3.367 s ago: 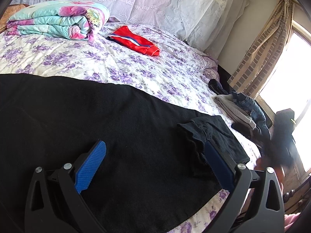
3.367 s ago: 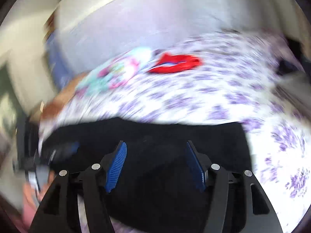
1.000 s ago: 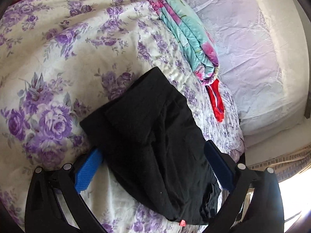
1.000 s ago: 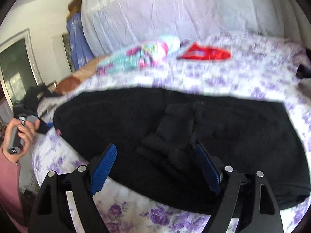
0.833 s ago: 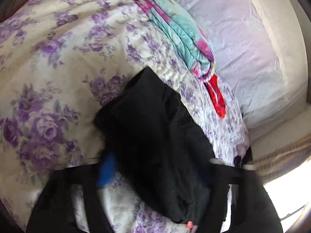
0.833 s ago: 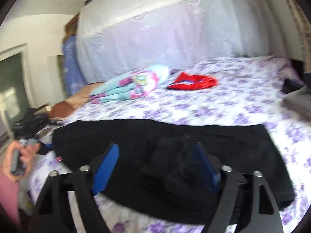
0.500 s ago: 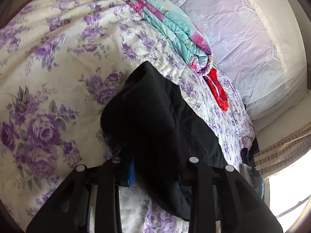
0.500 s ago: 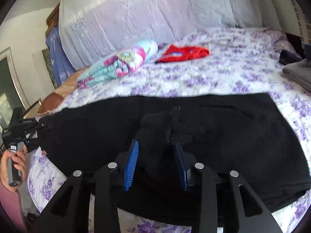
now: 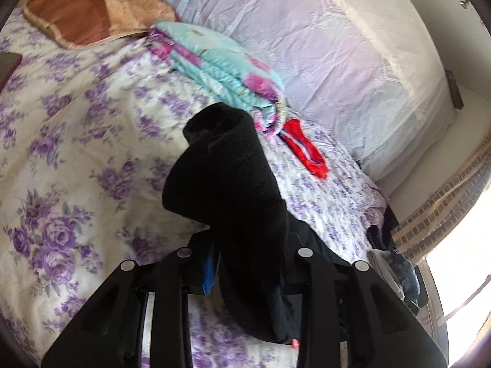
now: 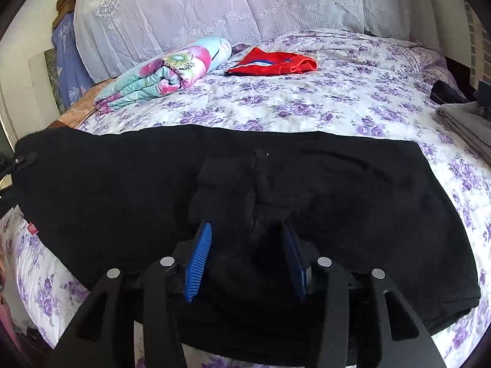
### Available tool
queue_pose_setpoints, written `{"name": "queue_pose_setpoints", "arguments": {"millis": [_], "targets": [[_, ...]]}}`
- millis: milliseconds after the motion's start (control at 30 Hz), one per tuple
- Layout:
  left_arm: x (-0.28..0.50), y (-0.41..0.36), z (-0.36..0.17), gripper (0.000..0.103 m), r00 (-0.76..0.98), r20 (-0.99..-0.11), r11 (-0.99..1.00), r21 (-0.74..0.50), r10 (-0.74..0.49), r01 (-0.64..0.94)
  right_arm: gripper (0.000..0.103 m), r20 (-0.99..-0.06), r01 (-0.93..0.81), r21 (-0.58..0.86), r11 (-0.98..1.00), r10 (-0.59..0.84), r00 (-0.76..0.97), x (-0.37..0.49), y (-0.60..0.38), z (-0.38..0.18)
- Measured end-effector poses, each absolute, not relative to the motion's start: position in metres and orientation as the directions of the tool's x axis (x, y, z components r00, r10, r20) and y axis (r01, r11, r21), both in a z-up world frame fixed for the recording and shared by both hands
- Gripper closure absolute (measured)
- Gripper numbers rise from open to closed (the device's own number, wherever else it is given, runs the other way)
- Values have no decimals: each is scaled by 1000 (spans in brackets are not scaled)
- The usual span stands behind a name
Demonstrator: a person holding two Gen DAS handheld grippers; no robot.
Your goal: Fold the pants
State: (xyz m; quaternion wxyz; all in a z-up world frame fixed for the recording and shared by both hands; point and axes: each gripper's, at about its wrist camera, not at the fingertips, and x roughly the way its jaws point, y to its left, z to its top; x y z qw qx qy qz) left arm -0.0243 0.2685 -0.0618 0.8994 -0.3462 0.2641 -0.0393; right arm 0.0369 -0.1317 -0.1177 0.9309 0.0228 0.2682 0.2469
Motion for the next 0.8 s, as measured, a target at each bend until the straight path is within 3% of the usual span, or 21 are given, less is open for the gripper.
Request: {"name": "queue_pose_setpoints", "arguments": {"millis": [233, 367, 500, 633, 733, 800], "targets": [[-11, 200, -15, 75, 835, -345, 754, -646, -430, 121, 55, -472, -455, 216, 864, 501, 725, 36, -138, -117], [14, 117, 5, 75, 742, -295, 696, -649, -602, 307, 54, -377, -460, 369, 808, 582, 720, 25, -170, -117], [41, 22, -7, 77, 623, -348, 664, -636, -701, 392, 48, -327, -385, 410, 827, 527, 784, 7, -213, -121], [58, -63, -34, 91, 471, -401, 607, -649, -786, 460, 48, -317, -316, 435, 843, 472, 823, -3, -251, -127], [57, -104, -47, 91, 479, -467, 668, -550, -743, 500, 47, -326, -263, 444, 856, 428, 843, -1, -267, -126], [60, -112, -62, 92, 404, -493, 638, -588, -770, 497, 45, -334, -262, 473, 841, 446, 830, 2, -276, -127]]}}
